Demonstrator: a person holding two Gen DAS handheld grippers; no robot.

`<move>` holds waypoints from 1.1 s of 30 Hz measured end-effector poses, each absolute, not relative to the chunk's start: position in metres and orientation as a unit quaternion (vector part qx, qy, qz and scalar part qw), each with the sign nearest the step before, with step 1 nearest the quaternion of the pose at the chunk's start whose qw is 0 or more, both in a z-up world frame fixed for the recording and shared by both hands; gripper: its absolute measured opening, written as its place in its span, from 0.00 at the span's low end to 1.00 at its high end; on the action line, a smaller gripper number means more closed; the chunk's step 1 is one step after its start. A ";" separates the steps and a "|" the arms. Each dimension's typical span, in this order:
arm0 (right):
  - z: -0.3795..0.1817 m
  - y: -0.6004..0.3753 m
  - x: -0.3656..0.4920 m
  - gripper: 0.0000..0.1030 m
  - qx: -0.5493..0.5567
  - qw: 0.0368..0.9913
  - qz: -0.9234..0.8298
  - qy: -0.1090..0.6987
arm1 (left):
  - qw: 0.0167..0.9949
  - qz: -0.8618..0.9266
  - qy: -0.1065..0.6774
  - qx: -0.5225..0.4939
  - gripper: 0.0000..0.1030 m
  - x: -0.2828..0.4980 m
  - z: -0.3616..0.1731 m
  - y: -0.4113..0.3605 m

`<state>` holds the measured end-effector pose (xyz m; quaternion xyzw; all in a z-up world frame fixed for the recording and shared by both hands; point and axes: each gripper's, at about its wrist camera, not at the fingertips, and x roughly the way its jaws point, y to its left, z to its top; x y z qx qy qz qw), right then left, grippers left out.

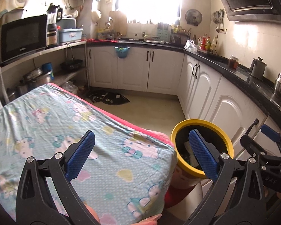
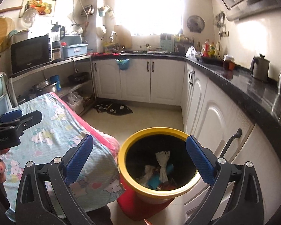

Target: Collect trash

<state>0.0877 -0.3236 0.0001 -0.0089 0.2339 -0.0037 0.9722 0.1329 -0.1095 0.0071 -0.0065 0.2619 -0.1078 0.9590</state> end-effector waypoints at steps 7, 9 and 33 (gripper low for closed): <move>0.003 -0.299 0.050 0.94 -0.004 0.982 0.006 0.191 | 0.967 -0.098 0.237 0.010 0.90 0.100 0.007 -0.098; 0.000 -0.294 0.038 0.94 0.001 0.984 0.005 0.176 | 0.968 -0.099 0.230 0.018 0.90 0.089 0.003 -0.098; -0.024 -0.275 -0.013 0.94 -0.011 0.995 -0.018 0.102 | 0.976 -0.117 0.185 0.012 0.90 0.046 -0.020 -0.097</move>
